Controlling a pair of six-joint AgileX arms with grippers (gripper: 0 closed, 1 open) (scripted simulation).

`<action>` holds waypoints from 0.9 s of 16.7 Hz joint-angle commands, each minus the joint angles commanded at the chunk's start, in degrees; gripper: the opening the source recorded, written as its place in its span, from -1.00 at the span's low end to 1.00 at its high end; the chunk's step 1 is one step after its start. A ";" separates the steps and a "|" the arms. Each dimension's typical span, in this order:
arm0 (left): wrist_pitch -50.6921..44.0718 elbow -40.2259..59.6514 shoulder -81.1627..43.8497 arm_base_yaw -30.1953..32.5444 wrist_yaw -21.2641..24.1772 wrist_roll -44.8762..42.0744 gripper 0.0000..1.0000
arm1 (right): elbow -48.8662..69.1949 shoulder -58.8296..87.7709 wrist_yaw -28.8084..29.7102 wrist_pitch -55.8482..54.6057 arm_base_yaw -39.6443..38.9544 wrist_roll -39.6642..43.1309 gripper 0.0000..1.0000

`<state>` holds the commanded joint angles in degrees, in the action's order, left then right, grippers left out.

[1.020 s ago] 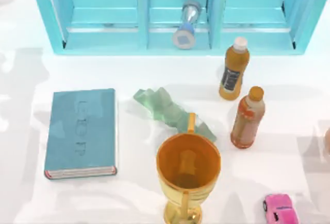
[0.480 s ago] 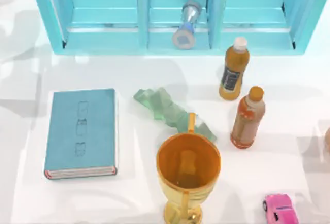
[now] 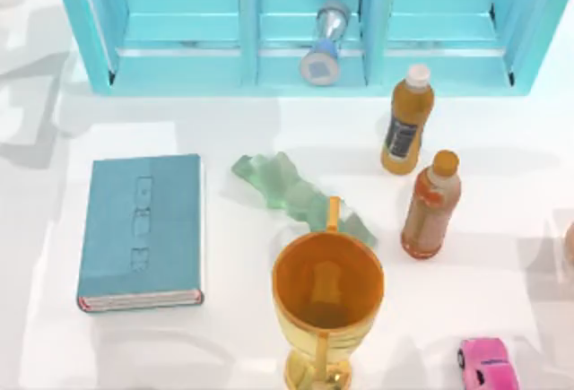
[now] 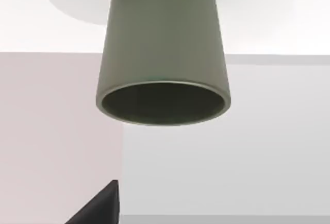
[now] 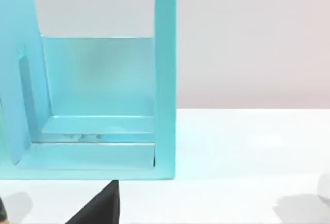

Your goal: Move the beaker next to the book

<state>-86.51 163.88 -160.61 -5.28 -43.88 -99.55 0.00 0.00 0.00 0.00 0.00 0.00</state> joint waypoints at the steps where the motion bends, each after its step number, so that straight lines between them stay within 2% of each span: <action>1: -0.16 1.40 -0.82 0.12 -0.54 -0.44 1.00 | 0.00 0.00 0.00 0.00 0.00 0.00 1.00; 9: 0.01 3.08 -2.12 -0.38 -0.77 -1.22 1.00 | 0.00 0.00 0.00 0.00 0.00 0.00 1.00; 15: 1.49 18.33 -14.10 -4.69 0.15 -7.48 1.00 | 0.00 0.00 0.00 0.00 0.00 0.00 1.00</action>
<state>-85.03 182.21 -174.71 -9.97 -43.72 -107.03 0.00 0.00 0.00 0.00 0.00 0.00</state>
